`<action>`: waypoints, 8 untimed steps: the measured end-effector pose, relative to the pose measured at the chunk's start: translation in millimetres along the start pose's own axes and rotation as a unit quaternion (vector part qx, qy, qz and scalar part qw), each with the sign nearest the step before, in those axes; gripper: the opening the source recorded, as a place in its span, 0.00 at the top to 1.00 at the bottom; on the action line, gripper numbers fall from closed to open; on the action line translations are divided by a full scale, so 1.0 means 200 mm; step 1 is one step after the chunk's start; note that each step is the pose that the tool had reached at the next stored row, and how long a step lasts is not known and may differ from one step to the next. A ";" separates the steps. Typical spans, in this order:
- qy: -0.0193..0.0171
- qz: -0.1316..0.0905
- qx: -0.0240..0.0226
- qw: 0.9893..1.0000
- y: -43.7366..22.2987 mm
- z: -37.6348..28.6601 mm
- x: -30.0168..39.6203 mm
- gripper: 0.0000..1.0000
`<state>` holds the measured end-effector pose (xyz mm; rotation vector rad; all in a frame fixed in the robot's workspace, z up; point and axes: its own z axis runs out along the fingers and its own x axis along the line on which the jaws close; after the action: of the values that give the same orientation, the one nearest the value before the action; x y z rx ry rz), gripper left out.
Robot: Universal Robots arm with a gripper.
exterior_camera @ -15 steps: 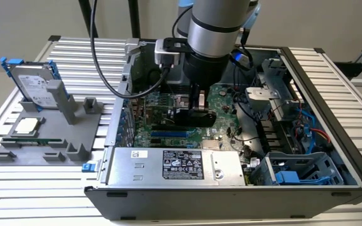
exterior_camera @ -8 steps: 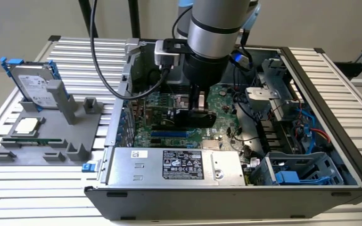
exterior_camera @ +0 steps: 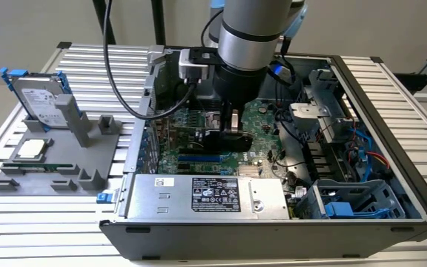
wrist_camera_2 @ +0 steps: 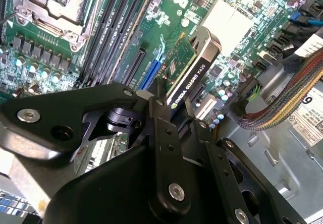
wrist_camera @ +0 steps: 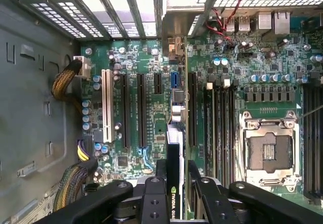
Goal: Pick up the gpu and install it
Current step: 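Insert the gpu into the slot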
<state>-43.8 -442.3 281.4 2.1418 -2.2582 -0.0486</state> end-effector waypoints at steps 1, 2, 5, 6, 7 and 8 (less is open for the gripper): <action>0.000 0.000 0.000 1.000 0.003 0.002 0.003 1.00; 0.000 0.000 0.000 1.000 0.008 0.005 0.003 1.00; 0.000 0.000 0.000 1.000 0.022 0.015 0.005 1.00; 0.000 0.000 0.000 1.000 0.026 0.019 0.005 1.00; 0.000 0.000 0.000 1.000 0.031 0.026 0.005 1.00; 0.000 0.000 0.000 1.000 0.033 0.030 0.005 1.00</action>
<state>-50.8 -442.9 275.7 2.1418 -2.2583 -0.0487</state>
